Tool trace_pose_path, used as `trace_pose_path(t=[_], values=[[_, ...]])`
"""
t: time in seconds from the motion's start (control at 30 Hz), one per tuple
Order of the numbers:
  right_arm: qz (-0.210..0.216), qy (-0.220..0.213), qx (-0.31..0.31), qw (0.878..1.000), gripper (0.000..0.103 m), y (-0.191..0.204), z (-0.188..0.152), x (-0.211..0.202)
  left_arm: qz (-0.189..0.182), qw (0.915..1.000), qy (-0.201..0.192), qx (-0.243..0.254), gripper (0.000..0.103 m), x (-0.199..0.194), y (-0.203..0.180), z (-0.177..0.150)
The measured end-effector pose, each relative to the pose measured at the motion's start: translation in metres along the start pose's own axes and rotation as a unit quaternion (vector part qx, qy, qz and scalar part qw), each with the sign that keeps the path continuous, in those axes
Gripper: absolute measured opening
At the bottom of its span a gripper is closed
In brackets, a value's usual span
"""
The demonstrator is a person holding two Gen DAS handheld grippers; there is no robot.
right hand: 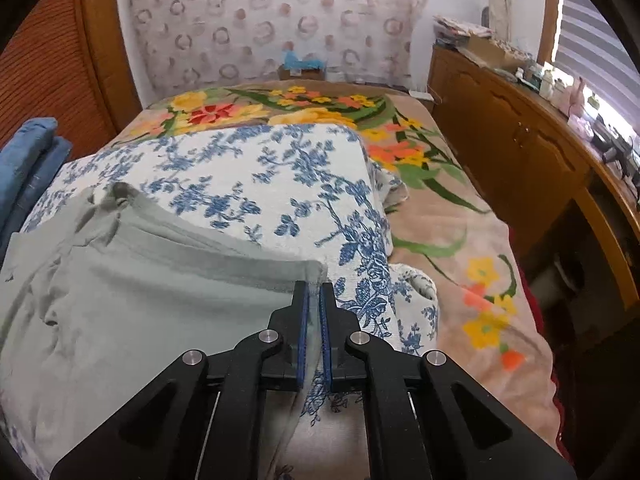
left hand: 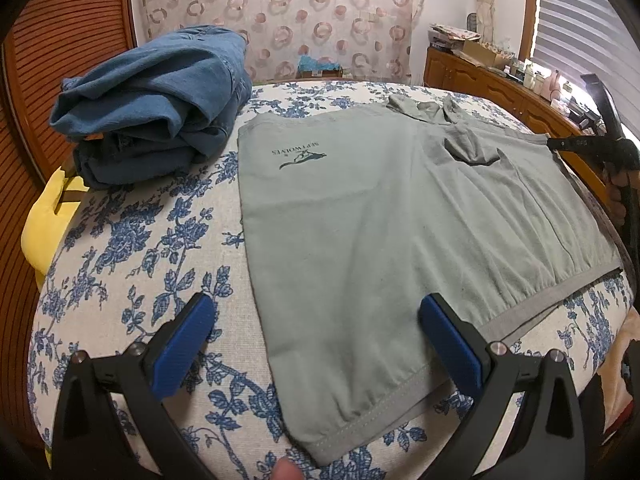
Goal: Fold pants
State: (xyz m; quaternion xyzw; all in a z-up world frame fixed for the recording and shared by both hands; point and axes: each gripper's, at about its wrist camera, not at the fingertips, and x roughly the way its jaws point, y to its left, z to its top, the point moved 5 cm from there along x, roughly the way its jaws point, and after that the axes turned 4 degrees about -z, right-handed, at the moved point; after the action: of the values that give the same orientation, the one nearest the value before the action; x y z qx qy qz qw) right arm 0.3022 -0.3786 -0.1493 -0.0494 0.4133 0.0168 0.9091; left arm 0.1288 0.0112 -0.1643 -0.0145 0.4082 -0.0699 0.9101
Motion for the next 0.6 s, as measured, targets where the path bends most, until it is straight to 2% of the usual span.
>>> trace_pose_path(t=[0.17,0.27,0.43,0.6], values=[[0.035,-0.026,-0.019,0.999,0.04,0.018,-0.017,-0.035,-0.001,1.0,-0.003,0.001,0.103,-0.002,0.0,-0.003],[0.058,-0.038,-0.044,0.997,0.047,0.038,-0.042,-0.058,-0.003,1.0,0.001,0.003,0.103,-0.004,0.001,-0.005],[0.094,-0.035,-0.071,0.992,0.049,0.073,-0.089,-0.081,-0.012,0.9998,0.005,0.012,0.103,-0.009,0.006,-0.009],[0.093,-0.037,-0.071,0.992,0.05,0.088,-0.114,-0.086,-0.012,0.9998,0.012,0.01,0.103,-0.017,0.012,-0.015]])
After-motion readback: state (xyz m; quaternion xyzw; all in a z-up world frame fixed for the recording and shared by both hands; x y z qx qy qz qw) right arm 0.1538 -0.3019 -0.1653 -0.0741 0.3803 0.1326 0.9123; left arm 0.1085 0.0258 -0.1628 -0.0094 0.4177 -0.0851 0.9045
